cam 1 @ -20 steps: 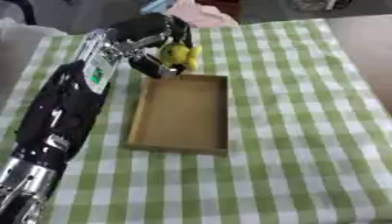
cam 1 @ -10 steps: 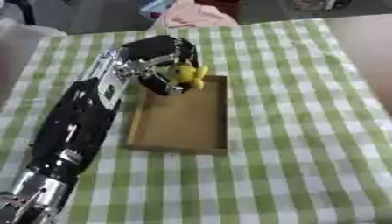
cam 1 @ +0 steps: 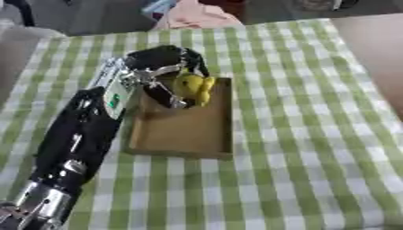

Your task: Pick up objects on the table and place them in the box.

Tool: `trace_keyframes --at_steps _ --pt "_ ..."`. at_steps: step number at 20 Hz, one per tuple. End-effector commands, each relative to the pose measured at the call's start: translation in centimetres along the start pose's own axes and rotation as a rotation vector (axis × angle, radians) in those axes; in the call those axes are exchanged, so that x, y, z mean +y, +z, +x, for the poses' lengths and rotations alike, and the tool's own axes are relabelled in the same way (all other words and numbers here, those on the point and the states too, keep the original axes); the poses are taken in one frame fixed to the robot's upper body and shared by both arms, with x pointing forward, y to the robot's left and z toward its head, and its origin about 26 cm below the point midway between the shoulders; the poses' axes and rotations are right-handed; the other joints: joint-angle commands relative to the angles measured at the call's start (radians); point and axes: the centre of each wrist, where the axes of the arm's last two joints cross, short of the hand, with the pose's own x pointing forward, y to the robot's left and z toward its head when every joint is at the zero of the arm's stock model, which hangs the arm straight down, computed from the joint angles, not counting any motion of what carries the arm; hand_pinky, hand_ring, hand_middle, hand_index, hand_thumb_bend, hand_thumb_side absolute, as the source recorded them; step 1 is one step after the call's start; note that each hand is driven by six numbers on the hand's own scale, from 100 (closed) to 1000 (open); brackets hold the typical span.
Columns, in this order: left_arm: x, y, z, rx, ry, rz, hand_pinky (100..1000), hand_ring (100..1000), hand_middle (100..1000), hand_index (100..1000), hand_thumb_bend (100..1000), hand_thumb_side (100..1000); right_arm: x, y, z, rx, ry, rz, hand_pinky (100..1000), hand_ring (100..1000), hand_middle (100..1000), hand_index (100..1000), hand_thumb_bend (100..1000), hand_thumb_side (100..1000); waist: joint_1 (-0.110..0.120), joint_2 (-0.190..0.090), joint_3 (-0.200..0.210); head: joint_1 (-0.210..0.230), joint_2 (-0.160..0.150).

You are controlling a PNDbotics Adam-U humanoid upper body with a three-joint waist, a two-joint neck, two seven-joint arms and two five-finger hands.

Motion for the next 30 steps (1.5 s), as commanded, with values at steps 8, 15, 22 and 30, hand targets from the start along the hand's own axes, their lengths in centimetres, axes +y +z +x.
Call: trace_keyframes --at_steps 8,15,22,30 --pt "2.0 1.4 -0.6 -0.166 -0.139 -0.185 655 809 820 873 489 257 -0.3 -0.7 0.7 -0.029 0.013 0.009 804 709 583 858 100 712 -0.005 -0.020 0.003 -0.005 -0.007" --pt "4.9 4.9 -2.0 -0.138 -0.068 0.163 541 697 730 769 210 286 -0.6 -0.7 0.7 -0.035 0.022 0.007 803 708 584 858 100 706 -0.004 -0.022 0.007 -0.013 -0.004" --pt "9.6 12.0 -2.5 -0.044 0.106 0.635 516 652 693 748 144 372 -0.8 -0.7 0.8 -0.040 0.034 0.005 802 708 584 857 100 702 -0.005 -0.023 0.019 -0.026 -0.003" --pt "10.1 20.9 -3.6 0.195 0.240 0.982 518 657 700 760 121 570 -1.0 -0.7 0.8 -0.044 0.046 0.001 801 707 585 856 100 699 -0.011 -0.022 0.034 -0.042 -0.006"
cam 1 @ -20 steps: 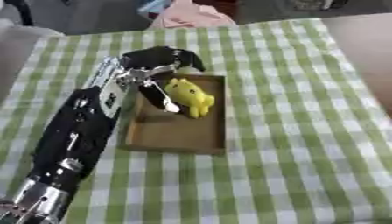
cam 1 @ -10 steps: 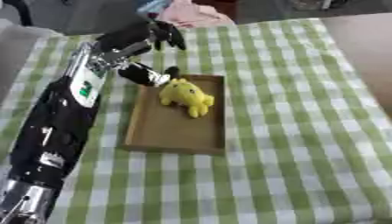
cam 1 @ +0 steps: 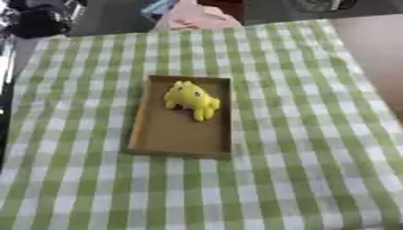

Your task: Pick up objects on the table and place them in the box.

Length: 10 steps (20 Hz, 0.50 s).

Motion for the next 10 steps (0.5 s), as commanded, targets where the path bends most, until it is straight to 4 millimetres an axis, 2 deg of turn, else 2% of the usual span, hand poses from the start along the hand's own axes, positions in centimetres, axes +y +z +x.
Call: trace_keyframes --at_steps 1,3,10 --pt "3.9 1.1 0.2 0.076 0.006 0.170 516 655 699 761 115 629 -0.6 -0.9 0.8 -0.037 0.032 0.017 801 707 585 856 100 698 -0.005 -0.018 0.004 -0.007 -0.006" --pt "4.7 2.4 -0.1 0.146 0.050 0.247 516 653 697 761 107 715 -0.6 -0.9 0.8 -0.039 0.034 0.015 801 707 585 856 100 698 -0.007 -0.017 0.007 -0.008 -0.008" --pt "6.8 6.9 -0.9 0.325 0.186 0.438 521 645 689 756 100 871 -0.8 -0.9 0.8 -0.044 0.041 0.008 801 708 585 856 100 696 -0.011 -0.012 0.013 -0.011 -0.010"
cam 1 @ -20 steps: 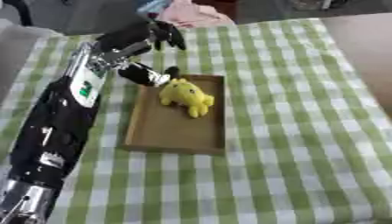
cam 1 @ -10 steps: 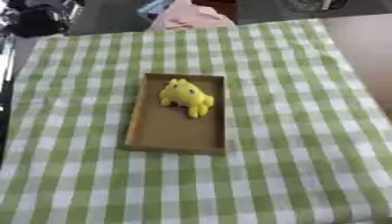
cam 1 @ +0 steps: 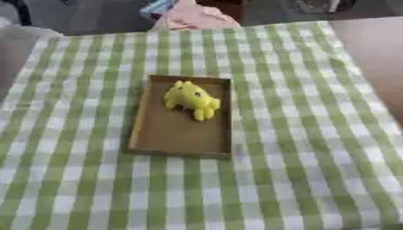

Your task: Pick up objects on the table and place them in the box.

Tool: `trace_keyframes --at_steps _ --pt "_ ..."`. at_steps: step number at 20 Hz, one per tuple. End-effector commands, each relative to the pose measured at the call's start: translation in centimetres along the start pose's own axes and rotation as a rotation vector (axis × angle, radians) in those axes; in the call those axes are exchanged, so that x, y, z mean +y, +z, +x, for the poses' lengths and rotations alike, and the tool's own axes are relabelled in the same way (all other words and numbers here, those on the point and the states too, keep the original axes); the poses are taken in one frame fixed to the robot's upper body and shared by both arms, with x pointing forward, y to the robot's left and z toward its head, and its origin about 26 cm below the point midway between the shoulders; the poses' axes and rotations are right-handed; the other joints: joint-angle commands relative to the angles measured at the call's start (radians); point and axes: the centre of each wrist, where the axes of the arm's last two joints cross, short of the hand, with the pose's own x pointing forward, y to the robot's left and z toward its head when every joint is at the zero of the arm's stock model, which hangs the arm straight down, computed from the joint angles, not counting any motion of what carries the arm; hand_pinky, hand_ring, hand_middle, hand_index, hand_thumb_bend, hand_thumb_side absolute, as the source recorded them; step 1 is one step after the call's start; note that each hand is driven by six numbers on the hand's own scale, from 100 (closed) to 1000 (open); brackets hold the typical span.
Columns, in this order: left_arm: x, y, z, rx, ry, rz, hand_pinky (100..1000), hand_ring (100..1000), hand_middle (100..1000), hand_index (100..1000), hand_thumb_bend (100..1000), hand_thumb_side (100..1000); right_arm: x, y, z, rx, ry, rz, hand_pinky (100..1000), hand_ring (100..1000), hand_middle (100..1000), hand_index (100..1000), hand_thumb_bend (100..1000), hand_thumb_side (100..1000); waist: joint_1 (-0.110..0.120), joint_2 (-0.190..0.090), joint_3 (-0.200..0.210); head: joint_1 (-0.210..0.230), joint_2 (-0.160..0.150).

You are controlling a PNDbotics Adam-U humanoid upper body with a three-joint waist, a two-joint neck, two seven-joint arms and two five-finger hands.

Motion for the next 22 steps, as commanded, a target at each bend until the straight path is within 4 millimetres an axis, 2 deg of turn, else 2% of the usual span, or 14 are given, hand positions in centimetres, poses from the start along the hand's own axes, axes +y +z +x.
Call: trace_keyframes --at_steps 1,8,16,22 --pt "2.9 -0.2 1.1 0.008 0.029 0.087 522 645 688 755 100 884 -0.6 -0.9 0.8 -0.036 0.032 0.012 801 708 586 856 100 696 -0.001 -0.013 0.002 -0.004 -0.010" --pt "4.1 0.9 1.0 0.036 0.100 0.163 518 638 680 747 111 888 -0.7 -0.9 0.8 -0.037 0.036 0.008 800 707 586 856 100 695 -0.002 -0.012 0.005 -0.003 -0.012" --pt "4.2 1.2 1.1 0.036 0.109 0.186 514 630 672 740 112 896 -0.7 -0.8 0.8 -0.037 0.038 0.006 800 708 586 856 100 698 -0.002 -0.012 0.004 -0.001 -0.013" --pt "4.1 1.4 1.0 0.020 0.152 0.202 511 624 663 737 142 867 -0.7 -0.8 0.8 -0.037 0.038 0.005 800 708 587 856 100 700 -0.003 -0.011 0.003 0.000 -0.012"
